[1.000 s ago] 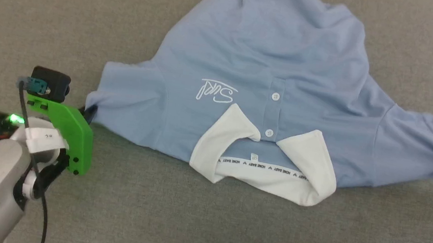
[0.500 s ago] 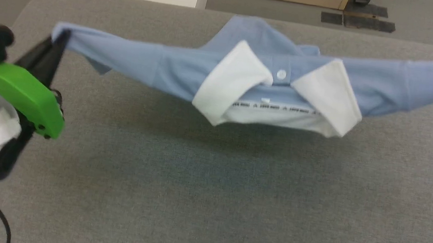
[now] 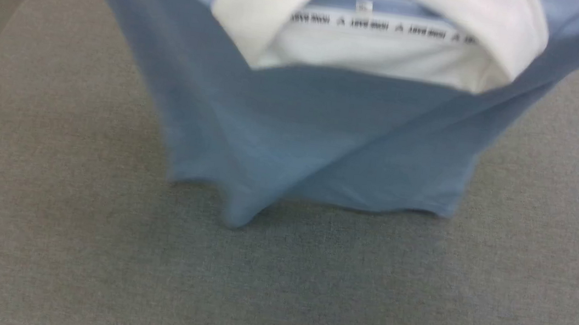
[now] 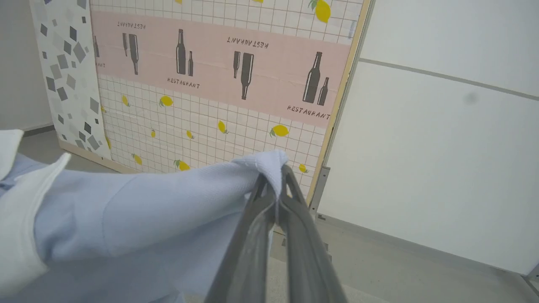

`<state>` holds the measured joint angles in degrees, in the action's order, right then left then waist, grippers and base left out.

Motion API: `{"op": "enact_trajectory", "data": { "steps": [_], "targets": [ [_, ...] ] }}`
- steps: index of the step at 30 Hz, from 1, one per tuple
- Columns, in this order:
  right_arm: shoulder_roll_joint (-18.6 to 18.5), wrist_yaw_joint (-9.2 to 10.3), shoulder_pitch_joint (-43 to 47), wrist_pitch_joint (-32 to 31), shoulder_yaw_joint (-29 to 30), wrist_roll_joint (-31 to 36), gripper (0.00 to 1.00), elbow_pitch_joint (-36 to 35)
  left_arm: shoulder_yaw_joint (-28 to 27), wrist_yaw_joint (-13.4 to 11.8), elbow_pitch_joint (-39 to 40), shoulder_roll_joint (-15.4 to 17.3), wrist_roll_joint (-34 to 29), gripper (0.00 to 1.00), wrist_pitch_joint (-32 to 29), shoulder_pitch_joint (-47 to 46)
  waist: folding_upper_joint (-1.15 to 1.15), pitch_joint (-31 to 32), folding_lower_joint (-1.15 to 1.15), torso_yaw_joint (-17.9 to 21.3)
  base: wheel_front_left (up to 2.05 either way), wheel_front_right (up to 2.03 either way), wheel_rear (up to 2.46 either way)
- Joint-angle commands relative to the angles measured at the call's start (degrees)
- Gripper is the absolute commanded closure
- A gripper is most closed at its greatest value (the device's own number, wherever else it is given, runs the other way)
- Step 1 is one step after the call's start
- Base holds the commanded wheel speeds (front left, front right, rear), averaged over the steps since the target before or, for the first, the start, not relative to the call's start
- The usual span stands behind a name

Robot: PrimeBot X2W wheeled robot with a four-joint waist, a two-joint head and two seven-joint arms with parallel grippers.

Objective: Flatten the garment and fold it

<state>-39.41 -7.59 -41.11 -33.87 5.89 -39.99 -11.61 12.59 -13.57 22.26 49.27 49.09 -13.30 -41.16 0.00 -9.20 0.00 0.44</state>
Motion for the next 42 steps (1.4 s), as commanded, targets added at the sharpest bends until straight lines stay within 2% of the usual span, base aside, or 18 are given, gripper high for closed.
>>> {"op": "enact_trajectory", "data": {
  "steps": [1, 5, 12, 19, 24, 30, 33, 36, 42],
  "targets": [
    [-0.6, 0.10, -2.8, 0.0, -0.7, -0.5, 1.00, 0.7, -0.7, 0.6, -0.4, 1.2, 0.3, 1.00, -0.7, -3.1, 0.00, -2.2, 0.00, 0.7, 0.00, 0.00, 0.00],
    [-2.5, 0.10, -9.4, 0.9, -4.5, -1.2, 1.00, 3.1, -0.8, 2.5, -3.2, 2.3, 0.1, 1.00, -2.7, -10.7, 0.00, -6.1, 0.00, 1.4, 0.00, 0.00, 0.00],
    [-5.6, 0.10, -23.9, 4.1, -11.3, -1.2, 1.00, 11.1, 2.9, 7.1, -12.8, 1.6, -1.0, 1.00, -7.3, -25.4, 0.00, -15.1, 0.00, 2.5, 0.00, 0.00, 0.00],
    [-6.4, 0.10, -41.7, 9.3, -20.2, 0.7, 1.00, 22.5, 7.9, 13.4, -27.2, -1.6, -6.5, 1.00, -9.3, -45.5, 0.00, -24.7, 0.00, 3.2, 0.00, 0.00, 0.00],
    [-5.8, 0.10, -55.3, 14.9, -26.2, 3.2, 1.00, 30.7, 9.8, 16.1, -38.2, -5.4, -11.7, 1.00, -5.6, -60.2, 0.00, -30.0, 0.00, 3.2, 0.00, 0.00, 0.00],
    [-3.9, 0.10, -66.8, 20.2, -31.3, 4.2, 1.00, 41.4, 12.1, 18.7, -50.8, -9.9, -15.1, 1.00, 0.1, -71.7, 0.00, -33.7, 0.00, 2.4, 0.00, 0.00, 0.00],
    [-2.9, 0.10, -70.1, 23.8, -35.1, 3.8, 1.00, 46.7, 14.0, 19.9, -56.8, -12.0, -15.7, 1.00, 3.0, -74.4, 0.00, -35.4, 0.00, 1.8, 0.00, 0.00, 0.00],
    [-2.2, 0.10, -69.4, 25.5, -37.6, 2.6, 1.00, 49.1, 15.4, 20.3, -59.7, -13.2, -15.5, 1.00, 4.4, -73.4, 0.00, -35.8, 0.00, 1.4, 0.00, 0.00, 0.00],
    [-1.7, 0.10, -62.5, 27.7, -42.2, 0.3, 1.00, 51.6, 17.9, 20.7, -62.3, -14.7, -13.7, 1.00, 6.8, -64.4, 0.00, -33.8, 0.00, 0.7, 0.00, 0.00, 0.00]
  ]
}}
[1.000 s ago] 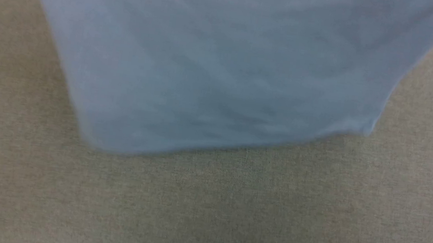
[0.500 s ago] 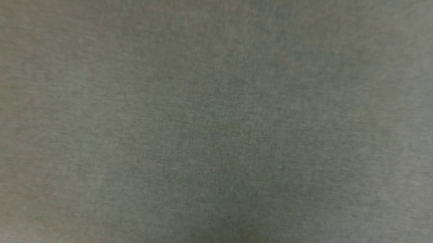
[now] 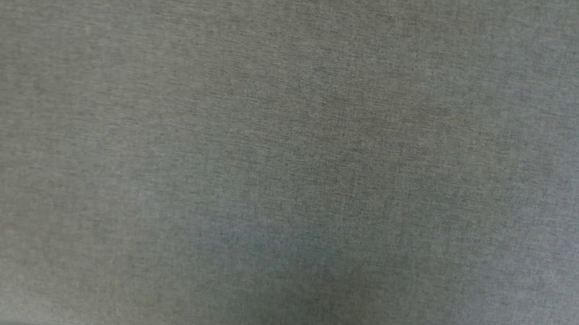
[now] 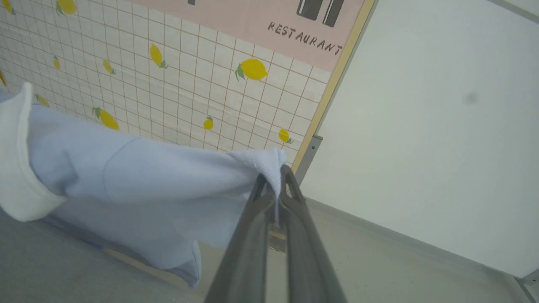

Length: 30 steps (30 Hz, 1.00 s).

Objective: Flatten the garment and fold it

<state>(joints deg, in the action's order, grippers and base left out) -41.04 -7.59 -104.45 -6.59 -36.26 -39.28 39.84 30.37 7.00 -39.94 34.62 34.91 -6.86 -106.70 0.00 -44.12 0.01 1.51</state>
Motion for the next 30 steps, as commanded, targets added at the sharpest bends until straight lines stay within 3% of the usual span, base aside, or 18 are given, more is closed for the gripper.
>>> {"op": "enact_trajectory", "data": {
  "steps": [1, 4, 12, 19, 30],
  "targets": [
    [-0.1, 0.10, 2.8, 0.7, -1.1, -0.7, 1.00, 0.3, 0.4, 0.1, -0.2, -0.3, 0.8, 1.00, 0.9, 3.9, 0.00, 2.0, -0.01, -0.5, 0.00, 0.00, 0.00],
    [-0.5, 0.10, 8.3, 1.4, -3.2, -1.9, 1.00, 0.6, 1.7, -0.6, 0.3, -1.0, 1.8, 1.00, 1.7, 12.6, 0.00, 4.8, -0.01, -0.9, 0.00, 0.00, 0.00],
    [-2.4, 0.10, 25.9, 0.8, -9.1, -4.9, 1.00, -0.6, 4.4, -5.4, 5.1, -0.9, 4.6, 1.00, 2.6, 37.5, 0.00, 14.7, -0.01, -1.3, 0.00, 0.00, 0.00],
    [-5.4, 0.10, 40.5, -3.1, -13.1, -7.1, 1.00, -2.8, 6.7, -8.7, 11.6, 3.3, 6.7, 1.00, 0.3, 56.0, 0.00, 23.9, -0.01, -1.3, 0.00, 0.00, 0.00],
    [-10.4, 0.10, 55.5, -5.8, -12.4, -9.9, 1.00, -7.1, 7.9, -11.7, 22.1, 10.4, 9.4, 1.00, -2.3, 71.6, 0.00, 34.3, -0.01, -1.7, 0.00, 0.00, 0.00]
  ]
}}
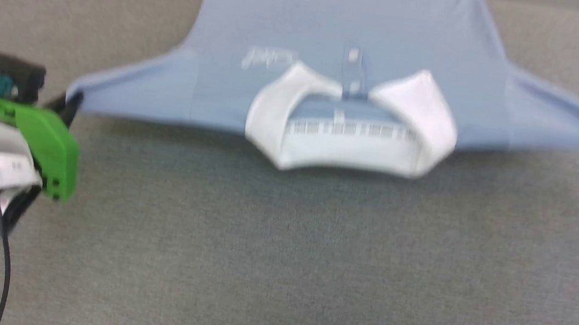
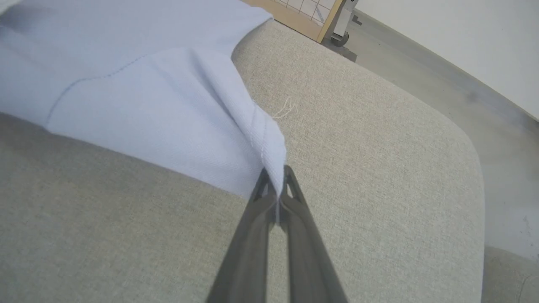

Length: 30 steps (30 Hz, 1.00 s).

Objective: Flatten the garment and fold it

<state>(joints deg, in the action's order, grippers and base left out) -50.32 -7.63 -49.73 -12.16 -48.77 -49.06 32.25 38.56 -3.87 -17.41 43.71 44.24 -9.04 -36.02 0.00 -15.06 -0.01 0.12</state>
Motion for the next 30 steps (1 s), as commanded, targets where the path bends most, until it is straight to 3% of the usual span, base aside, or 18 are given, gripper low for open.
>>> {"op": "enact_trajectory", "data": {
  "steps": [1, 11, 18, 22, 28, 29, 30],
  "targets": [
    [-1.8, 0.14, 2.4, -0.8, 0.0, -0.2, 1.00, -0.4, -0.1, -1.1, 0.6, 1.8, 0.7, 1.00, -0.6, 2.5, 0.00, 6.0, 0.01, -0.3, 0.00, 0.00, 0.00],
    [-7.9, 0.14, 18.5, -7.0, 1.8, -2.2, 1.00, -8.5, 3.2, -4.3, 11.4, 6.4, 3.8, 1.00, -4.6, 16.6, 0.00, 10.4, 0.01, -0.1, 0.00, 0.00, 0.00],
    [-11.2, 0.14, 31.8, -13.6, 7.0, -4.0, 1.00, -13.2, 4.0, -7.9, 16.8, 8.9, 5.3, 1.00, -4.1, 24.6, 0.00, 10.7, 0.01, -0.1, 0.00, 0.00, 0.00],
    [-10.2, 0.14, 36.5, -14.0, 12.4, -2.2, 1.00, -14.6, 5.3, -8.6, 19.0, 8.5, 4.9, 1.00, -4.1, 26.6, 0.00, 9.5, 0.01, -0.1, 0.00, 0.00, 0.00],
    [-5.7, 0.14, 39.7, -15.0, 20.6, 2.5, 1.00, -16.7, 7.6, -8.5, 21.3, 5.7, 3.5, 1.00, -5.6, 25.4, 0.00, 7.6, 0.01, -1.0, 0.00, 0.00, 0.00],
    [-5.2, 0.14, 39.8, -15.0, 21.8, 3.5, 0.69, -17.3, 8.0, -8.3, 21.6, 5.4, 3.1, 1.00, -6.0, 25.0, 0.00, 7.3, 0.01, -1.1, 0.00, 0.00, 0.00],
    [-4.4, 0.14, 39.8, -15.2, 23.5, 4.6, 0.00, -17.8, 8.6, -7.9, 21.9, 5.0, 2.7, 1.00, -6.5, 24.6, 0.00, 6.8, 0.01, -1.4, 0.00, 0.00, 0.00]
  ]
}}
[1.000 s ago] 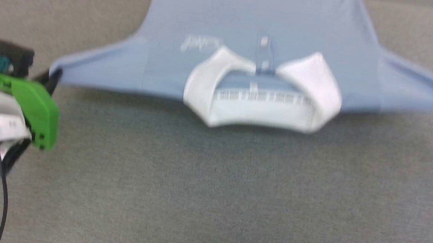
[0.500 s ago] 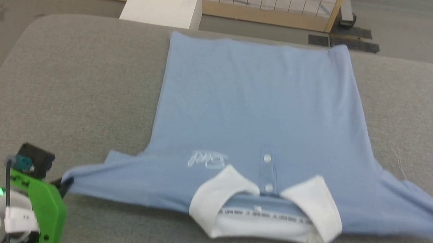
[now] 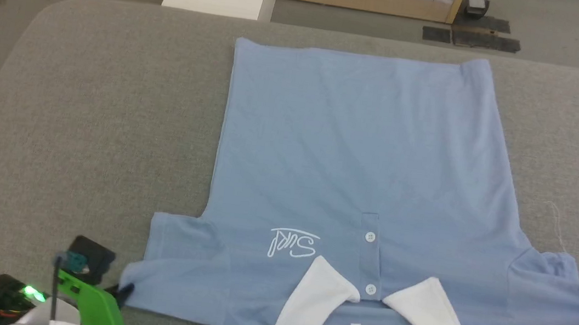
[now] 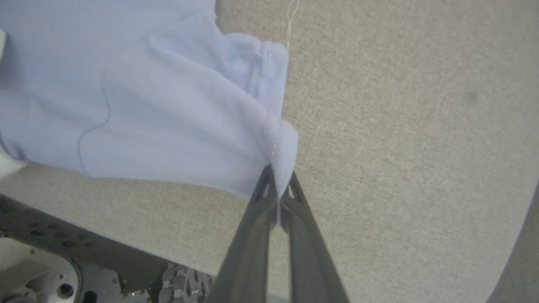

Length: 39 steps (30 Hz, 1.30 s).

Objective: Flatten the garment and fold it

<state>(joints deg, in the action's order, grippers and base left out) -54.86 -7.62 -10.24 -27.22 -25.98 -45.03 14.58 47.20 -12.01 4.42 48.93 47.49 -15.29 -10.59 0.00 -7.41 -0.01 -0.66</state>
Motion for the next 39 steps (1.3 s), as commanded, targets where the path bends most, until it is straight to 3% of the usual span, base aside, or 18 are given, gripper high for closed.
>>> {"op": "enact_trajectory", "data": {
  "steps": [1, 6, 11, 16, 27, 32, 39],
  "targets": [
    [0.7, 0.13, 0.3, -0.3, 2.0, 1.4, 0.00, -0.8, 0.5, 0.5, 0.4, -0.5, -0.9, 1.00, -0.6, -1.2, 0.00, -1.2, 0.01, -0.9, 0.00, 0.00, 0.00],
    [3.4, 0.13, -1.9, -3.3, 9.3, 4.1, 0.00, -7.1, 1.7, 1.2, 2.7, -1.0, -1.7, 1.00, -2.7, -2.7, 0.00, -4.0, 0.01, -2.6, 0.00, 0.00, 0.00],
    [5.4, 0.13, -6.7, -9.9, 14.9, 6.1, 0.00, -12.6, 1.8, 0.1, 7.3, -0.2, -3.5, 1.00, -3.5, -3.8, 0.00, -8.7, 0.01, -5.6, 0.00, 0.00, 0.00],
    [6.8, 0.13, -14.6, -16.6, 17.5, 7.7, 0.00, -13.3, 1.9, -1.2, 11.9, 0.0, -5.8, 1.00, -3.8, -4.8, 0.00, -14.7, 0.01, -9.1, 0.00, 0.00, 0.00],
    [3.7, 0.13, -38.9, -31.5, 16.6, 11.8, 0.00, -3.2, 2.0, -3.2, 18.9, -2.2, -9.7, 1.00, -2.4, -7.3, 0.00, -28.4, 0.01, -17.2, 0.00, 0.00, 0.00],
    [1.5, 0.13, -48.9, -35.6, 15.4, 14.5, 0.00, 2.9, 1.9, -3.5, 19.8, -4.0, -10.9, 1.00, -0.8, -8.5, 0.00, -32.5, 0.01, -21.3, 0.00, 0.00, 0.00],
    [1.9, 0.13, -55.2, -35.4, 15.2, 17.4, 0.00, 8.9, 2.1, -3.4, 19.9, -5.6, -11.5, 1.00, 0.7, -9.2, 0.00, -35.1, 0.01, -23.4, 0.00, 0.00, 0.00]
  ]
}}
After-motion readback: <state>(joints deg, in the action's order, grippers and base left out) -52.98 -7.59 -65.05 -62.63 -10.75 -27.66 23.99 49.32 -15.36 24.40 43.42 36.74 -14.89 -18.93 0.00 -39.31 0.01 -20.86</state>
